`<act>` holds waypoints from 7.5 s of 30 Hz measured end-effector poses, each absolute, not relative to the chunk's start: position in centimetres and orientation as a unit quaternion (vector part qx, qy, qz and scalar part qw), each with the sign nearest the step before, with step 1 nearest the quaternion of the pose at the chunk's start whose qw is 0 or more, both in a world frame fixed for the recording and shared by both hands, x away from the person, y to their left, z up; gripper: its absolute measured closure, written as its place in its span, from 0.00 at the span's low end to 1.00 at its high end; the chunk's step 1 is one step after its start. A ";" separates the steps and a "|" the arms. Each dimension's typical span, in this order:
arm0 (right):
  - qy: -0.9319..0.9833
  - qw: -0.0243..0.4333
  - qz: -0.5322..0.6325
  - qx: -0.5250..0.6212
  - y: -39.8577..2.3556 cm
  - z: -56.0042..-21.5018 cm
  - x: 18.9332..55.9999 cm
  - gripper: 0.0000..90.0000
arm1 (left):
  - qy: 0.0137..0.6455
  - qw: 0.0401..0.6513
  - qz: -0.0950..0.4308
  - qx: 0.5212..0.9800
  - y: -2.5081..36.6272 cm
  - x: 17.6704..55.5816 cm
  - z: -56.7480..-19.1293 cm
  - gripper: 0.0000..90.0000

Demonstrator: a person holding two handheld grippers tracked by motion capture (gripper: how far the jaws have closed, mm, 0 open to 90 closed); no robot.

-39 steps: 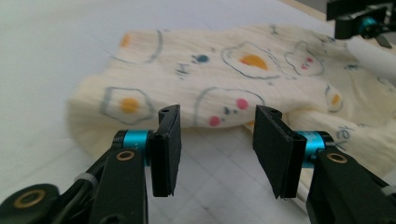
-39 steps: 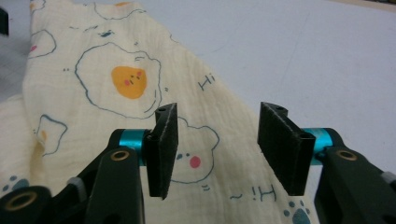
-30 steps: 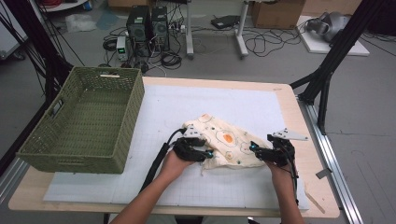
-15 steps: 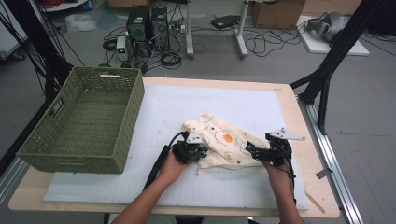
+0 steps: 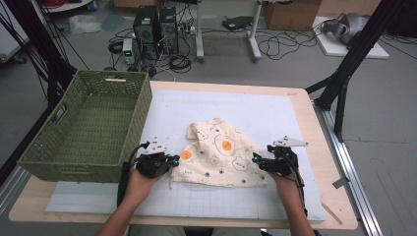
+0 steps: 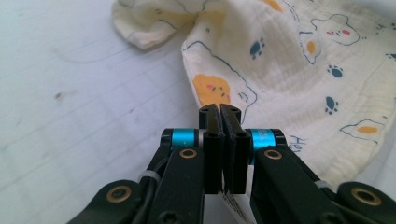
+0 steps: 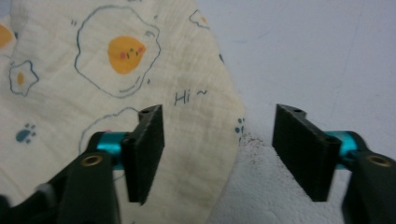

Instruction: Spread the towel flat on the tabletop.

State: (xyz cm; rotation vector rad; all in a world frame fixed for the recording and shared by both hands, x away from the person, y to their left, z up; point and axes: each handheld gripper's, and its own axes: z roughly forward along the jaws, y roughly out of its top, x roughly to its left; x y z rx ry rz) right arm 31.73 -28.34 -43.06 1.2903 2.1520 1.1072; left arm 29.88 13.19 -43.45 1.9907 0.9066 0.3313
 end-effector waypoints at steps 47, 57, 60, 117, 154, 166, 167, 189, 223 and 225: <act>0.811 0.177 0.395 0.393 -28.6 -41.7 28.2 0.68 | 0.429 0.498 0.136 0.741 10.4 36.6 -41.5 0.53; 0.815 0.183 0.394 0.384 -28.1 -41.9 28.6 0.64 | 0.435 0.451 0.138 0.767 6.9 40.7 -42.9 0.52; 0.811 0.189 0.397 0.387 -28.3 -41.9 28.6 0.60 | 0.443 0.453 0.120 0.764 6.0 41.0 -43.6 0.48; 0.777 0.191 0.405 0.442 -25.3 -42.3 36.0 0.54 | 0.397 0.396 0.172 0.810 11.1 35.3 -44.1 0.67; 0.855 0.042 0.417 0.305 -18.4 -44.2 32.1 0.73 | 0.392 0.440 0.155 0.793 13.2 32.4 -44.6 0.91; 0.750 0.113 0.480 0.441 -23.0 -41.2 35.1 0.71 | 0.389 0.442 0.153 0.794 13.2 32.5 -44.8 0.87; 0.752 0.125 0.466 0.449 -23.1 -41.2 35.5 0.71 | 0.388 0.442 0.152 0.794 13.2 32.5 -44.8 0.88; 0.800 0.125 0.394 0.435 -21.6 -43.2 39.1 0.66 | 0.389 0.444 0.152 0.792 13.3 32.5 -44.8 0.87; 0.807 0.321 0.204 0.451 -23.8 -42.1 39.9 0.99 | 0.392 0.444 0.154 0.791 13.1 32.5 -45.0 0.85; 0.805 0.312 0.208 0.459 -24.2 -42.5 39.9 0.91 | 0.401 0.445 0.154 0.786 13.1 32.5 -44.9 0.75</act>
